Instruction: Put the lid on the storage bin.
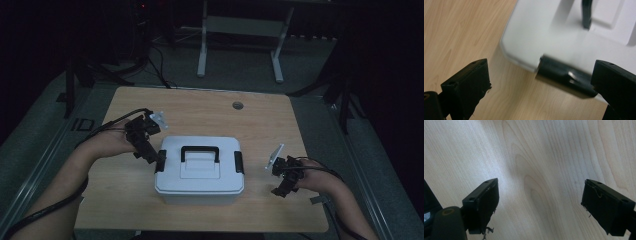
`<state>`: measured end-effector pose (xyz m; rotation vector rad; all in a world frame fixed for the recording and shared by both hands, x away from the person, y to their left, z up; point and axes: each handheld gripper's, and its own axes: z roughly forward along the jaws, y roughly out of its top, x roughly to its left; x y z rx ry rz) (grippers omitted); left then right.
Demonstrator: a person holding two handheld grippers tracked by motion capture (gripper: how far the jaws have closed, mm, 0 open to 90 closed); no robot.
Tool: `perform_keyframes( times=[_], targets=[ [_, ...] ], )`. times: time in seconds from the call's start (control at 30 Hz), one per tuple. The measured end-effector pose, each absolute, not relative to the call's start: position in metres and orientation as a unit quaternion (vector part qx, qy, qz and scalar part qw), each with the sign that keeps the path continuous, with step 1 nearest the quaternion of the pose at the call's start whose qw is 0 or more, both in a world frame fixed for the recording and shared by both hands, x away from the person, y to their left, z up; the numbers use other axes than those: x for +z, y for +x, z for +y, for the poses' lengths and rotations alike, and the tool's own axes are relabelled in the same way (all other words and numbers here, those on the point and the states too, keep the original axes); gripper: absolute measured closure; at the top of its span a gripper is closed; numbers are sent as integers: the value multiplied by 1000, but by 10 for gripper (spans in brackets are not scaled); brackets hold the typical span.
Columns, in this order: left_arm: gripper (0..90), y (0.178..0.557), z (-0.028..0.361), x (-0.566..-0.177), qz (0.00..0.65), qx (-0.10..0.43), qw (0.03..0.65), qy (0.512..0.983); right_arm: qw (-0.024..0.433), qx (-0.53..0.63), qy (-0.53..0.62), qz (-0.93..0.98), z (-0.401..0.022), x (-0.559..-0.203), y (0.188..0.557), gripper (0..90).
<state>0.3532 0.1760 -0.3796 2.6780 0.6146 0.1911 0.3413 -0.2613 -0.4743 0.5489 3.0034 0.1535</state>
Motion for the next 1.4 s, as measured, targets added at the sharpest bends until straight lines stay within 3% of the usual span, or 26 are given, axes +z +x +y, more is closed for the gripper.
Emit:
perform_keyframes(
  times=[0.57,1.4],
  targets=[
    [18,336,242,-414,295,74,236,923,66,82,200,974,-263,-471,345,140],
    [18,319,281,-469,335,63,265,902,71,116,230,964,-283,-477,340,140]
  ],
)
